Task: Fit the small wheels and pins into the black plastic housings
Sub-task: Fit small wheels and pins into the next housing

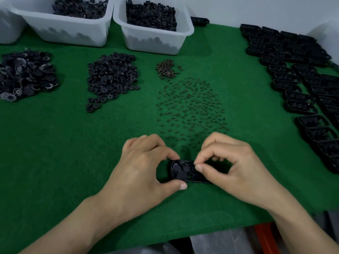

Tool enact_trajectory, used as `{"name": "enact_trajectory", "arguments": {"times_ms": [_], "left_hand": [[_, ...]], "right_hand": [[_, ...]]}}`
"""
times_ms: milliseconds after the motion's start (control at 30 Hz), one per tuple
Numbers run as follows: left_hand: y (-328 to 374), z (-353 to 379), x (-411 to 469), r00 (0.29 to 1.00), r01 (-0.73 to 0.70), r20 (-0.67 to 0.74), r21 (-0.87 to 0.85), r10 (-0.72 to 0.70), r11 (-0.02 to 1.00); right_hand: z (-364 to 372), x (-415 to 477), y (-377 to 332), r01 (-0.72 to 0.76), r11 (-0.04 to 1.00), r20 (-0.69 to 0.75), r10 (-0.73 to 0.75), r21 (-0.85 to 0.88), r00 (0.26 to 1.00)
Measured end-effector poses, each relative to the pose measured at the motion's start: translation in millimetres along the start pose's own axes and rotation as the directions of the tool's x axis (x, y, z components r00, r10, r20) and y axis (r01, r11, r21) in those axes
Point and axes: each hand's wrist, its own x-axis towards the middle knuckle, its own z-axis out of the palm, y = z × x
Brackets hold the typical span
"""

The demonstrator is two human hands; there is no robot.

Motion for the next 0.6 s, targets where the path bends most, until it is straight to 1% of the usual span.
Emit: {"name": "enact_trajectory", "arguments": {"times_ms": [233, 433, 600], "left_hand": [[0.8, -0.2, -0.9, 1.000, 0.004, 0.002, -0.003, -0.004, 1.000], [1.4, -0.4, -0.4, 1.000, 0.003, -0.003, 0.004, -0.003, 1.000], [1.7, -0.8, -0.3, 1.000, 0.007, 0.001, 0.006, -0.007, 1.000]], "right_hand": [[10.4, -8.2, 7.3, -0.016, 0.999, -0.054, 0.015, -0.032, 0.998], [11.3, -8.7, 8.3, 0.018, 0.999, -0.077, -0.022, -0.050, 0.997], [9.5, -9.5, 8.2, 0.019, 0.997, -0.082, -0.025, -0.078, 0.996]]}}
